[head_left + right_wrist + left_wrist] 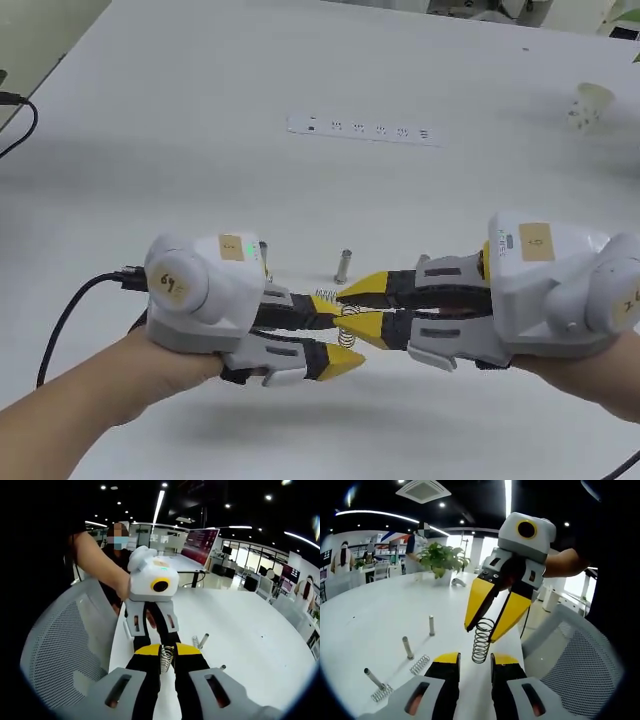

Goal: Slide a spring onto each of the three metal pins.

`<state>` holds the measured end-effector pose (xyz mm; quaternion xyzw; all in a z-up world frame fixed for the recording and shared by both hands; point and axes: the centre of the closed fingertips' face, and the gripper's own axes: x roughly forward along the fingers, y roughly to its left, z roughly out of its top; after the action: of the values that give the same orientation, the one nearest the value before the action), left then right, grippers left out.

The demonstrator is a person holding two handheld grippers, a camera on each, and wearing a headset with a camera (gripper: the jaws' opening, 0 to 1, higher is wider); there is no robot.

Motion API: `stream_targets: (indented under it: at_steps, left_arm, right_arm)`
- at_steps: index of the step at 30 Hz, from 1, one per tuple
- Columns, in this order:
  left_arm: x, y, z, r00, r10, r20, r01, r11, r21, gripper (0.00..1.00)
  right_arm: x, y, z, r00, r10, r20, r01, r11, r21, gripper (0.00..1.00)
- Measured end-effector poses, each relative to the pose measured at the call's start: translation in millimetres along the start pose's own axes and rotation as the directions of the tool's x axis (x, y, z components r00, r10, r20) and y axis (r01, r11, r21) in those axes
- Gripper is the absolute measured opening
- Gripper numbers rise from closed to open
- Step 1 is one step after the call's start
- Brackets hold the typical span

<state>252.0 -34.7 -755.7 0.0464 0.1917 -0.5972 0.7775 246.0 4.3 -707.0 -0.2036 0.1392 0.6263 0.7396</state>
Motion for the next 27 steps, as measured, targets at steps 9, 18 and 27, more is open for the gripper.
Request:
stream_targets:
  at_steps: [9,18,27]
  left_arm:
    - [-1.7,2.8,-0.2,0.9999,0.013,0.001,-0.013,1.0,-0.013,0.18]
    - [-4.7,9.5,-5.2,0.999,0.043,-0.011,-0.043,0.998,-0.036,0.25]
    - [-21.5,26.1,-14.1,0.9931,0.116,-0.017,-0.117,0.992,-0.053,0.4]
  right_arm:
    - [-2.2,-3.3,0.2,0.9998,-0.017,0.013,0.017,1.0,0.014,0.07]
    - [-3.5,-5.8,-1.6,0.9997,-0.023,0.007,0.023,1.0,0.01,0.07]
    - [-5.1,-9.7,-5.4,0.9994,-0.036,-0.002,0.036,0.999,0.012,0.07]
